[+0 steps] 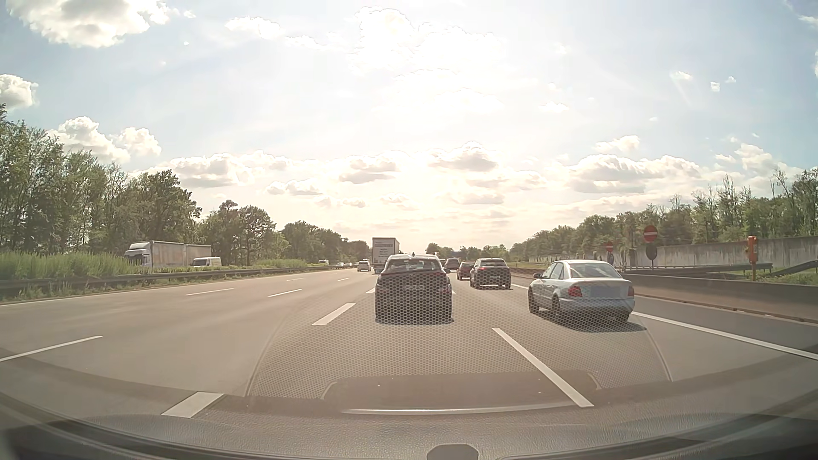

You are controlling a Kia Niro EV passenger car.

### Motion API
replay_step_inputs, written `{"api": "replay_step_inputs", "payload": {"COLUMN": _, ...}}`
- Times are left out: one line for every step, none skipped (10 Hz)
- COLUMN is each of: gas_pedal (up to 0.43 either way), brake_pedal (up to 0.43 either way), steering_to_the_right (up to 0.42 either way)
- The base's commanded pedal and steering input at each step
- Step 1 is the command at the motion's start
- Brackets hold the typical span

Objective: Follow the waypoints while adhering to traffic rules and regulations

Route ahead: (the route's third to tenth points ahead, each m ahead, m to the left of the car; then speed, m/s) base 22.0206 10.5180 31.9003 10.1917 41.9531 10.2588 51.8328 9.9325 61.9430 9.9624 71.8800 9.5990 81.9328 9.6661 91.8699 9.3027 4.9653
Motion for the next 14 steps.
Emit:
{"api": "replay_step_inputs", "payload": {"gas_pedal": 0.15, "brake_pedal": 0.0, "steering_to_the_right": -0.006}}
{"api": "replay_step_inputs", "payload": {"gas_pedal": 0.15, "brake_pedal": 0.0, "steering_to_the_right": -0.006}}
{"api": "replay_step_inputs", "payload": {"gas_pedal": 0.15, "brake_pedal": 0.0, "steering_to_the_right": -0.006}}
{"api": "replay_step_inputs", "payload": {"gas_pedal": 0.15, "brake_pedal": 0.0, "steering_to_the_right": -0.006}}
{"api": "replay_step_inputs", "payload": {"gas_pedal": 0.15, "brake_pedal": 0.0, "steering_to_the_right": -0.006}}
{"api": "replay_step_inputs", "payload": {"gas_pedal": 0.15, "brake_pedal": 0.0, "steering_to_the_right": -0.006}}
{"api": "replay_step_inputs", "payload": {"gas_pedal": 0.15, "brake_pedal": 0.0, "steering_to_the_right": -0.005}}
{"api": "replay_step_inputs", "payload": {"gas_pedal": 0.15, "brake_pedal": 0.0, "steering_to_the_right": -0.005}}
{"api": "replay_step_inputs", "payload": {"gas_pedal": 0.15, "brake_pedal": 0.0, "steering_to_the_right": -0.005}}
{"api": "replay_step_inputs", "payload": {"gas_pedal": 0.15, "brake_pedal": 0.0, "steering_to_the_right": -0.004}}
{"api": "replay_step_inputs", "payload": {"gas_pedal": 0.15, "brake_pedal": 0.0, "steering_to_the_right": -0.003}}
{"api": "replay_step_inputs", "payload": {"gas_pedal": 0.15, "brake_pedal": 0.0, "steering_to_the_right": -0.003}}
{"api": "replay_step_inputs", "payload": {"gas_pedal": 0.15, "brake_pedal": 0.0, "steering_to_the_right": -0.003}}
{"api": "replay_step_inputs", "payload": {"gas_pedal": 0.138, "brake_pedal": 0.0, "steering_to_the_right": -0.002}}
